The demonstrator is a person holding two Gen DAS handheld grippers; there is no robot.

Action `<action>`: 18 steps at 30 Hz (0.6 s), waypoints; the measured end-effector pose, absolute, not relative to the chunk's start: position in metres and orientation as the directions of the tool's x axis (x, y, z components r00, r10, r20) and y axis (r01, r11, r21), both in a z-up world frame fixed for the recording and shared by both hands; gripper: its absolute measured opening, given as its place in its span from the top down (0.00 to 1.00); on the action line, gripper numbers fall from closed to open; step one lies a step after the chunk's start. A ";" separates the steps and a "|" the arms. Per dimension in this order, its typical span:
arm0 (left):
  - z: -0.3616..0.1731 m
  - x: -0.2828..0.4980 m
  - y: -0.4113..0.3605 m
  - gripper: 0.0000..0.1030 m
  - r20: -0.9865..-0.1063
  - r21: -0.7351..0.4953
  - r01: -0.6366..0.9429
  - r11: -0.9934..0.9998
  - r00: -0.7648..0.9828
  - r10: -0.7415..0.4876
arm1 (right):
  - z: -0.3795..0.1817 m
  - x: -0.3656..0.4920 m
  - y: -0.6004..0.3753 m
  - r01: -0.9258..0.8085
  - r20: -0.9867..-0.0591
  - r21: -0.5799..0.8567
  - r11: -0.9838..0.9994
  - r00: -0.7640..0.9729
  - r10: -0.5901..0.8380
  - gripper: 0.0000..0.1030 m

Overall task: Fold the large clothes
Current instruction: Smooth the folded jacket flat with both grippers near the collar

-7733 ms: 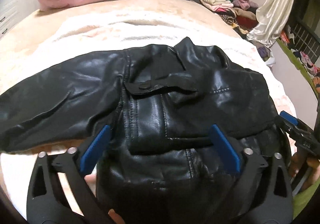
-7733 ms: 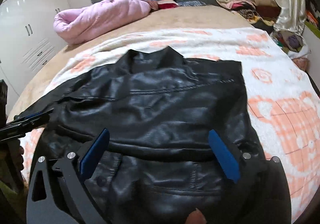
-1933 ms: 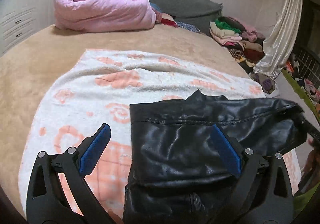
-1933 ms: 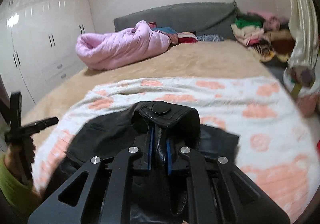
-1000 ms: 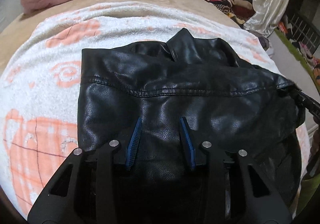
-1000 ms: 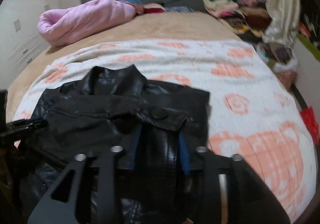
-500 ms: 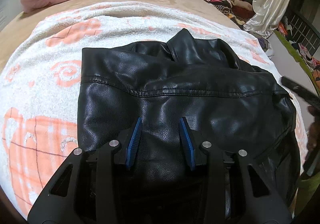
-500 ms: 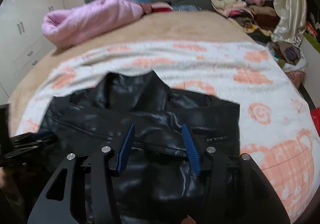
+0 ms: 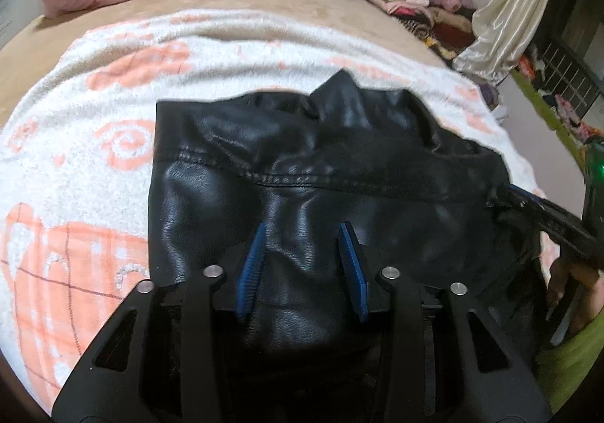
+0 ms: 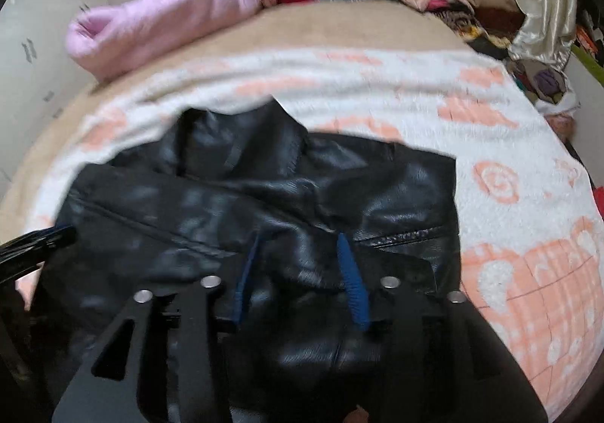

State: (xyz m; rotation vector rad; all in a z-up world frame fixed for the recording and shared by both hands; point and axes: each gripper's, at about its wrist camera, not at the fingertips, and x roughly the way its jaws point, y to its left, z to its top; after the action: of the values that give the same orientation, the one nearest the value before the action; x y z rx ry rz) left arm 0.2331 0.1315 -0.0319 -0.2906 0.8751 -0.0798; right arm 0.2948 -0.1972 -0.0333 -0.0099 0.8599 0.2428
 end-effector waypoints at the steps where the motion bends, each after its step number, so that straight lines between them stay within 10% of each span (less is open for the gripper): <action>1: -0.027 0.230 0.130 0.60 -0.737 -0.288 -0.041 0.957 0.648 -0.194 | -0.027 0.288 -0.196 -0.227 -0.740 0.098 0.969 0.635 0.223 0.53; 18: -0.050 0.209 0.075 0.58 -0.817 -0.128 0.056 0.990 0.560 -0.137 | -0.037 0.238 -0.178 -0.247 -0.760 0.048 0.968 0.620 0.197 0.40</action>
State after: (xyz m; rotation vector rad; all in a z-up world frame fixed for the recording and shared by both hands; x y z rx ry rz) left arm 0.2089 0.0747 -0.0504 -0.0912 0.9699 -0.1139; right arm 0.2384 -0.1778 -0.0373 -0.0628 0.8653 0.2553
